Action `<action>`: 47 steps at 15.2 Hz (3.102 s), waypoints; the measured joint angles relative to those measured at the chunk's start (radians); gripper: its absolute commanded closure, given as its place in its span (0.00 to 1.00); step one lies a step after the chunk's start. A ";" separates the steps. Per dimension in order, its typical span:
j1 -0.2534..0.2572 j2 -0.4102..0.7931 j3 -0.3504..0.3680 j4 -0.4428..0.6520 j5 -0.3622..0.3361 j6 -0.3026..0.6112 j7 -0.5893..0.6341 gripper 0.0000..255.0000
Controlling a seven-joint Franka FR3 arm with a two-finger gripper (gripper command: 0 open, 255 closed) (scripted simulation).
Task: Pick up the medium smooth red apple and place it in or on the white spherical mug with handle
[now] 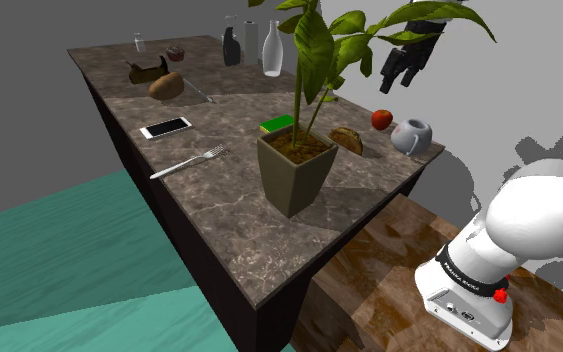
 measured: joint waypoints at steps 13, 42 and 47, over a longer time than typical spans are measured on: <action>-0.049 0.369 -0.206 0.088 -0.061 0.250 -0.220 0.00; -0.112 0.828 -0.319 0.264 0.096 0.490 -0.477 1.00; -0.112 0.828 -0.320 0.264 0.096 0.489 -0.477 1.00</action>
